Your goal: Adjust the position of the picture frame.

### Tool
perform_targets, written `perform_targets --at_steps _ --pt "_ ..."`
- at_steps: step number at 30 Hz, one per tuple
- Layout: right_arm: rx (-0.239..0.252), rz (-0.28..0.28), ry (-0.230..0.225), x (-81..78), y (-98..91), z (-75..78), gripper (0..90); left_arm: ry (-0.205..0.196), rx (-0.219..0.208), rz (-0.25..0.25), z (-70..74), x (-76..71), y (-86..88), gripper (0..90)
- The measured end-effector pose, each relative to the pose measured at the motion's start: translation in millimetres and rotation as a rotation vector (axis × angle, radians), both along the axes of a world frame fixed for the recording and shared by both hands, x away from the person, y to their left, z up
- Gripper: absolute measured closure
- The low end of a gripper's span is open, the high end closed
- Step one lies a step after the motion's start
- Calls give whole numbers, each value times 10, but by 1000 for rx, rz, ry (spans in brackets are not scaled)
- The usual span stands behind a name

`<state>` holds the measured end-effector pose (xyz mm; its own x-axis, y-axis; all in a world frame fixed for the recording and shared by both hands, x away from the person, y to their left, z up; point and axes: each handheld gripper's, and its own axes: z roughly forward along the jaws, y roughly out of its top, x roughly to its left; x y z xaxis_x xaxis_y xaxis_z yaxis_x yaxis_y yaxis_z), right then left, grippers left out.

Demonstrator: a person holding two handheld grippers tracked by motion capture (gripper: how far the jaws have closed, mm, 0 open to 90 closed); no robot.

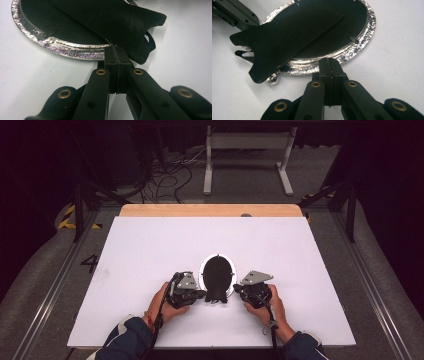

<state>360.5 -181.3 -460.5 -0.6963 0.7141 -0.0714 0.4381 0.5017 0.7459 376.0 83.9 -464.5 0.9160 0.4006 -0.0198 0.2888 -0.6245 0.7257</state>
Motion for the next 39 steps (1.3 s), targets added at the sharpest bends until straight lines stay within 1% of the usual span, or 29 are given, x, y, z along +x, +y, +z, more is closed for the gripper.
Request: perform_targets --at_steps 3,4,5,7,9,11,12,13,16,20,21,23,24,28,30,31,33,36,39 --pt "5 15 9 -23 3 1 900 -6 7 -3 1 -1 1 900" --pt "11 32 15 -57 17 0 900 -6 7 -1 1 -5 -3 900" --pt "11 32 15 -57 17 0 900 -6 7 -1 1 -5 -3 900" --pt "-1 46 12 -92 51 7 900 -12 11 -3 3 7 -5 900" --pt "-14 47 1 -104 76 8 900 -9 11 6 3 9 -11 900" --pt "-8 45 5 -102 75 5 900 -17 15 4 4 17 -16 900" --pt "5 45 14 -104 71 1 900 -17 13 12 3 14 -21 900" --pt "8 47 15 -112 77 -1 900 -20 15 10 4 18 -22 900" --pt "-3 62 9 -141 113 -2 900 -17 10 9 1 28 -23 900" --pt "-10 61 6 -155 135 0 893 -6 -3 17 -5 49 -36 900" --pt "-11 63 6 -152 133 1 889 -10 -3 16 -6 52 -41 900" --pt "6 64 18 -135 109 -3 887 -9 -2 21 -6 50 -49 900" --pt "12 64 21 -129 102 -4 886 -13 -1 15 -5 58 -49 900" --pt "14 74 21 -114 85 -5 885 -14 -2 17 -6 61 -54 900" --pt "27 81 27 -102 64 -10 883 -13 1 20 -4 55 -66 900" --pt "31 81 30 -95 58 -10 884 -21 3 13 -2 70 -72 900" --pt "23 78 28 -88 52 -5 884 -11 -2 20 -4 70 -83 900" --pt "18 74 26 -76 39 -3 884 -13 -4 20 -5 81 -98 900" --pt "25 71 28 -71 29 -5 883 -20 -3 14 -5 90 -102 900"
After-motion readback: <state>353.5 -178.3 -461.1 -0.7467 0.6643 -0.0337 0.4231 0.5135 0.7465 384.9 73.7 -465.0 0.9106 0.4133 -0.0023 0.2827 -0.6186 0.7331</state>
